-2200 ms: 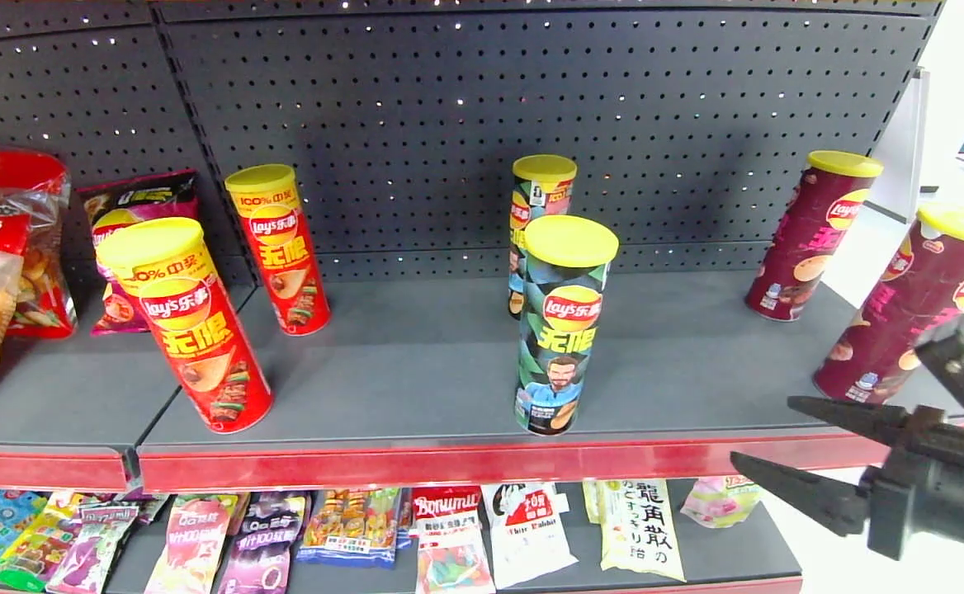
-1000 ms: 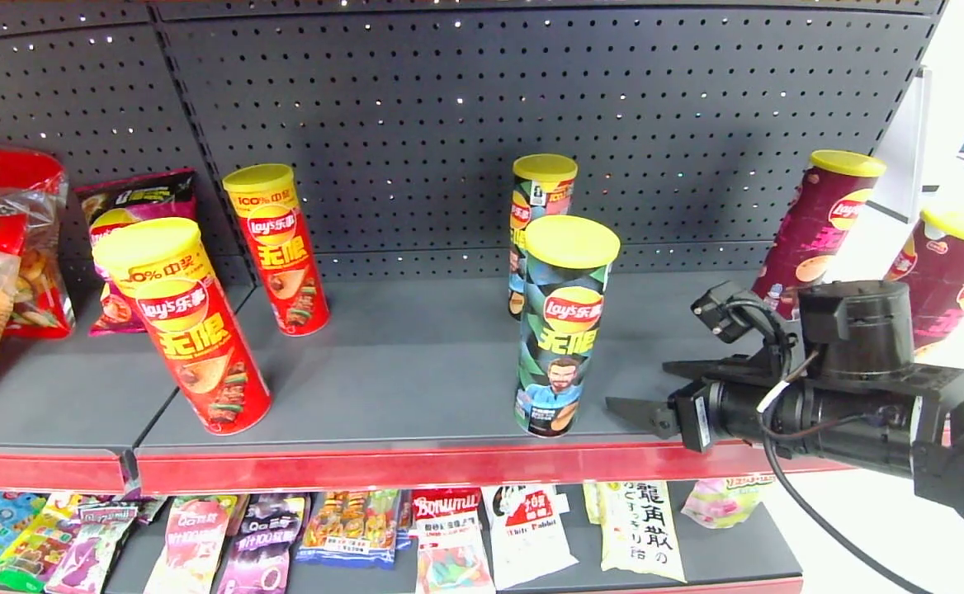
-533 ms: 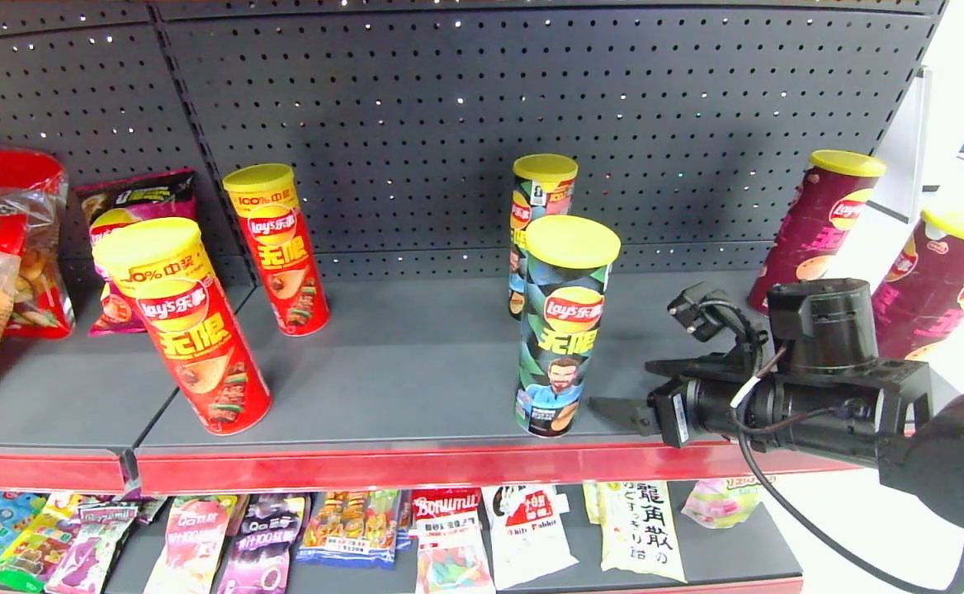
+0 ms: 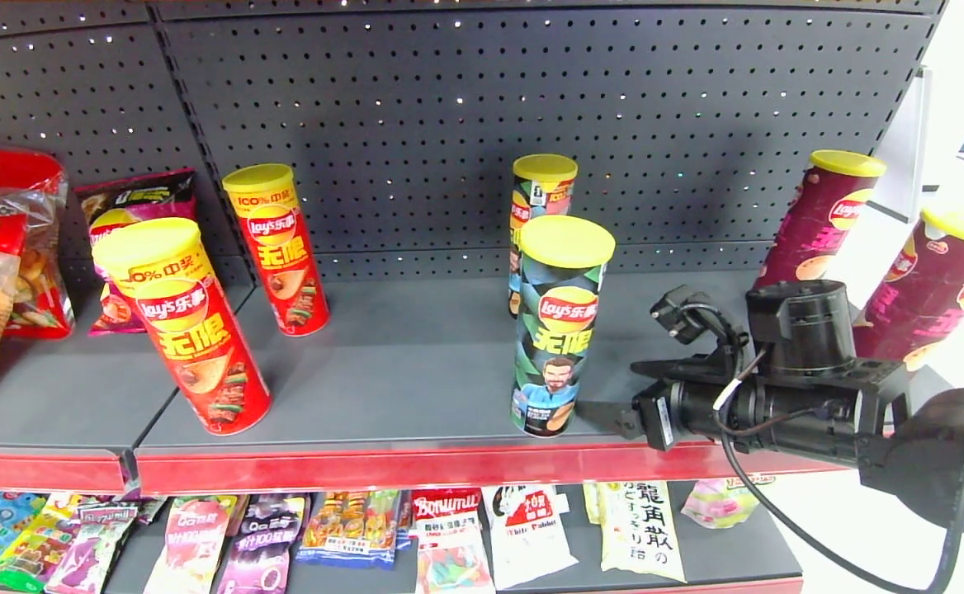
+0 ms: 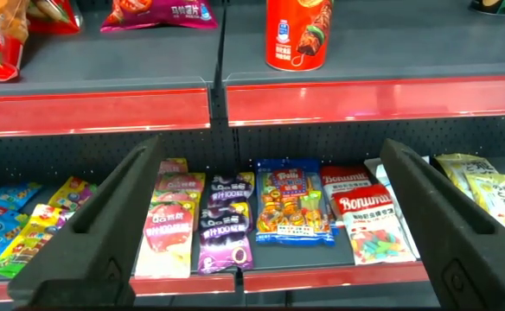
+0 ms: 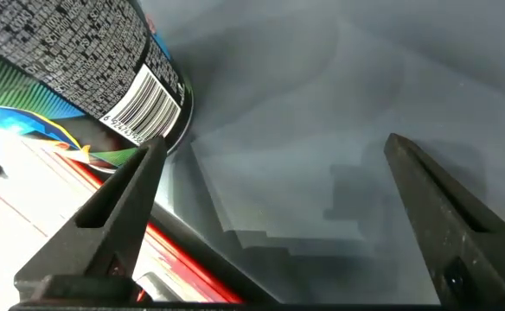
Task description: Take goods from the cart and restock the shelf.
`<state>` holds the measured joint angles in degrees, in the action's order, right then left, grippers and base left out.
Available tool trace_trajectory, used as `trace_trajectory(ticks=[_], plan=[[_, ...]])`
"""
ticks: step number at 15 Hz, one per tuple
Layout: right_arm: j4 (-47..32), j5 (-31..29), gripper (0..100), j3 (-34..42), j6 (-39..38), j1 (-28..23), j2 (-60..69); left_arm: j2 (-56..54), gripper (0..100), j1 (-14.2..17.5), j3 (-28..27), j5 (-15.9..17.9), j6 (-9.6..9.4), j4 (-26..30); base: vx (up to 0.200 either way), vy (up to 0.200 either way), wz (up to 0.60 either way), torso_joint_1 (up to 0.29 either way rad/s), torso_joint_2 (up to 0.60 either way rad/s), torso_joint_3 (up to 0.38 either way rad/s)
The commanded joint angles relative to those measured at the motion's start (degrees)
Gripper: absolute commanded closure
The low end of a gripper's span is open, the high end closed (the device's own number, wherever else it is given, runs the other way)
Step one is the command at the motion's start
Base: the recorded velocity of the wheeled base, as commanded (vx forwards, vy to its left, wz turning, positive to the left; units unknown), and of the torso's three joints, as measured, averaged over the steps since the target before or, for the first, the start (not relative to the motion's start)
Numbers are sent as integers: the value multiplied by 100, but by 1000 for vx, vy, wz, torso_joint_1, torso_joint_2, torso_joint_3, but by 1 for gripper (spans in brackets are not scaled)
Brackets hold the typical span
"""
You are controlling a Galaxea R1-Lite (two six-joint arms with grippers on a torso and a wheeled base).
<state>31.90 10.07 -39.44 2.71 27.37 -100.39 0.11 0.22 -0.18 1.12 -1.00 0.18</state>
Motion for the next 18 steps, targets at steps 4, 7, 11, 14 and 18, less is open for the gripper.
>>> trace_trajectory(ticks=[4,7,11,14,18], plan=[[-9,-5,0,-64,11,49,-68,-2,0,4,1,2,3,-1,0,0,0,0,0,0],[0,-5,0,-117,11,58,-112,-2,0,4,1,2,3,-1,0,0,0,0,0,0],[0,-75,0,-126,11,76,-121,-2,0,-4,1,-7,3,-1,0,0,0,0,0,0],[0,-128,0,-126,11,146,-104,-2,0,4,1,-7,3,-1,0,0,0,0,0,0],[0,-128,0,-117,11,146,-95,-2,0,4,1,2,3,-1,0,0,0,0,0,0]])
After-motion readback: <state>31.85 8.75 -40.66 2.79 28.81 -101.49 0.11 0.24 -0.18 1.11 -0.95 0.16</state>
